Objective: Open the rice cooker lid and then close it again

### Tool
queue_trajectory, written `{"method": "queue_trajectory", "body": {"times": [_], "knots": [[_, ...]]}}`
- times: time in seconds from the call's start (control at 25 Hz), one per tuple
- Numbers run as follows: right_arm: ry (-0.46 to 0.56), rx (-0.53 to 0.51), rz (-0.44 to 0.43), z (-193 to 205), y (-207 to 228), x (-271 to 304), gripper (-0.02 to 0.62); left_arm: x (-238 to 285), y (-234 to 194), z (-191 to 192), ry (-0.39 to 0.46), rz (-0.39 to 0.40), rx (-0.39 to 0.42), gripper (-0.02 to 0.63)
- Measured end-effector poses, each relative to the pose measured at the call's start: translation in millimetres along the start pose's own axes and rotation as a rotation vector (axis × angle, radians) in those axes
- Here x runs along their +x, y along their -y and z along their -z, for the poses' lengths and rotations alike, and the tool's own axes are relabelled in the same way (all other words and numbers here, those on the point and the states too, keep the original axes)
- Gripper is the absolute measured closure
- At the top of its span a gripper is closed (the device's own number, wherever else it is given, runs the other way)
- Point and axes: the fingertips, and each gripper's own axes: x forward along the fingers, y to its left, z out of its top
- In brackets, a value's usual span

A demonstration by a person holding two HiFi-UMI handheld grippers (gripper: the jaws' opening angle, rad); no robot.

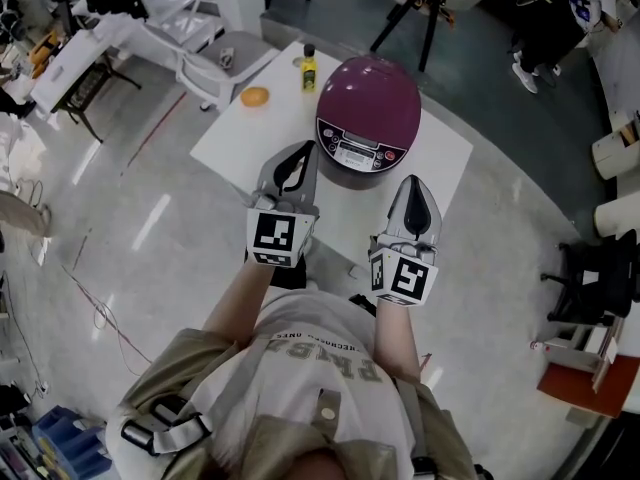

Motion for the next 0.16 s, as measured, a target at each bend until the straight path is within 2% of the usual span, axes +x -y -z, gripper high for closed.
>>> {"method": "queue_trajectory", "body": {"times": [0.16], "knots": [[-0.002,0.005,0.012,1.5,3.4,-2.8,0.595,0.3,-0.6,3.5,-0.009,0.001,0.006,0.597]]}}
